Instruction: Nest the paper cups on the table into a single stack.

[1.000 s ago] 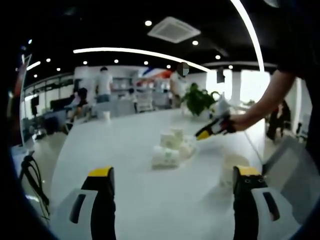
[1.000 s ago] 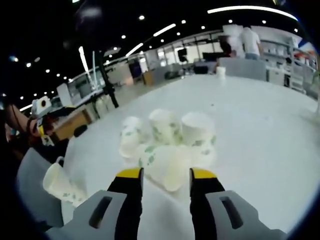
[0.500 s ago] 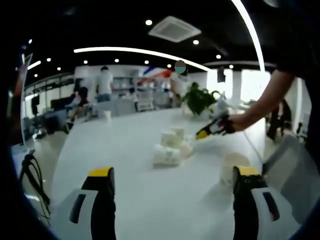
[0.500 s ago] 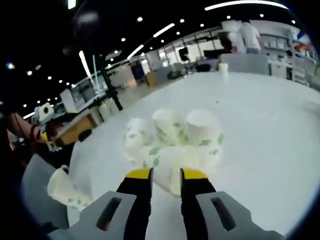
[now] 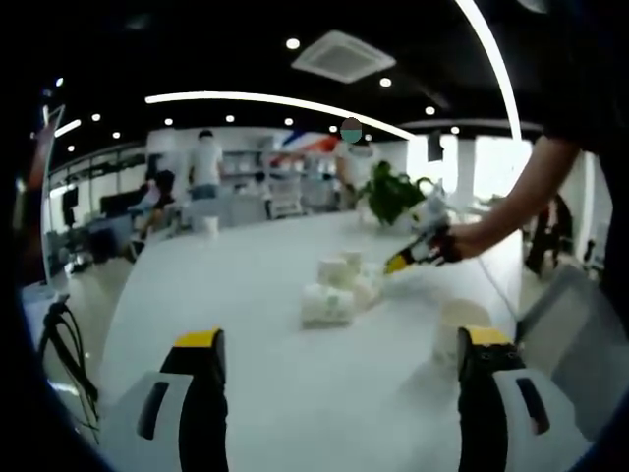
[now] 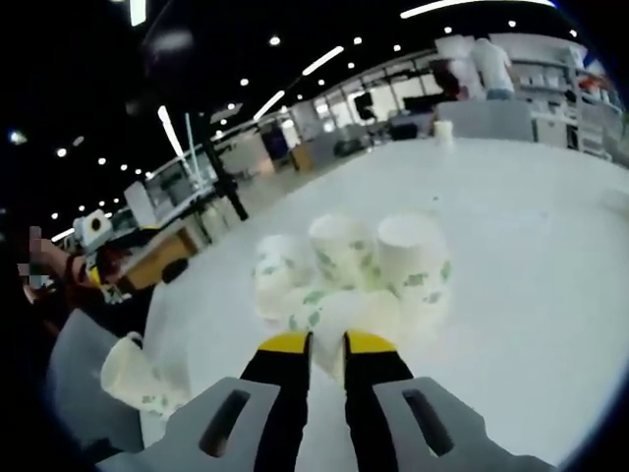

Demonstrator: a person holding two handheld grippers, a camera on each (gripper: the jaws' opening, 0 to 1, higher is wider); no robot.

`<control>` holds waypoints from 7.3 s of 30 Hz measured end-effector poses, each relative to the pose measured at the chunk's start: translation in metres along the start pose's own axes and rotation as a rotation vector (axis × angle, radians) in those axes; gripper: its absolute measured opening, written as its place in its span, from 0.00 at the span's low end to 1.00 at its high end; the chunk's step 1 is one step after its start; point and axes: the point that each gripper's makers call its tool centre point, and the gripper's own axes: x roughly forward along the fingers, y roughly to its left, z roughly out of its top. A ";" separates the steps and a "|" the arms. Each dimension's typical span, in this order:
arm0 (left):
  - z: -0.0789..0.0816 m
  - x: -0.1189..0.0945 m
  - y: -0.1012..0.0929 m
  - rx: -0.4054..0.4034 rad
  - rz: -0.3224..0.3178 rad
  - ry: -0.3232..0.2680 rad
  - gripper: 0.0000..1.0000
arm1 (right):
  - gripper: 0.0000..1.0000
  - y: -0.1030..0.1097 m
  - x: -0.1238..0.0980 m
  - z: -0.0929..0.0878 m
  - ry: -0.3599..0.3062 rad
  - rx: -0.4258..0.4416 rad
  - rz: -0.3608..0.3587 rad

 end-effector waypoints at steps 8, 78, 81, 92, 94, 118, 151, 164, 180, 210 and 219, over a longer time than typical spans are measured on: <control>-0.001 -0.001 -0.001 0.001 -0.003 0.005 0.96 | 0.06 0.001 -0.001 -0.001 -0.001 0.002 0.003; 0.010 0.000 -0.014 0.009 -0.026 -0.029 0.94 | 0.00 0.068 -0.058 0.033 -0.032 -0.140 0.045; 0.011 0.000 -0.014 0.011 -0.028 -0.033 0.94 | 0.00 0.072 -0.061 0.038 -0.041 -0.144 0.045; 0.016 -0.003 -0.012 0.017 -0.024 -0.049 0.94 | 0.00 0.093 -0.069 0.056 -0.069 -0.167 0.058; 0.016 -0.004 -0.012 0.019 -0.026 -0.047 0.94 | 0.00 0.097 -0.070 0.059 -0.075 -0.172 0.058; 0.016 -0.007 -0.016 0.012 -0.027 -0.064 0.93 | 0.00 0.159 -0.088 0.086 -0.113 -0.235 0.102; 0.008 -0.007 -0.027 0.001 -0.025 -0.071 0.93 | 0.00 0.183 -0.131 0.116 -0.117 -0.334 0.090; 0.008 -0.009 -0.028 0.000 -0.023 -0.069 0.94 | 0.00 0.194 -0.134 0.107 -0.010 -0.449 0.092; 0.007 -0.015 -0.022 0.003 -0.005 -0.066 0.94 | 0.00 0.214 -0.124 0.084 0.137 -0.558 0.151; 0.002 -0.020 -0.010 0.002 0.037 -0.065 0.95 | 0.00 0.238 -0.099 0.010 0.558 -0.863 0.273; -0.001 -0.023 -0.009 -0.008 0.042 -0.068 0.95 | 0.00 0.238 -0.095 -0.006 0.645 -0.949 0.279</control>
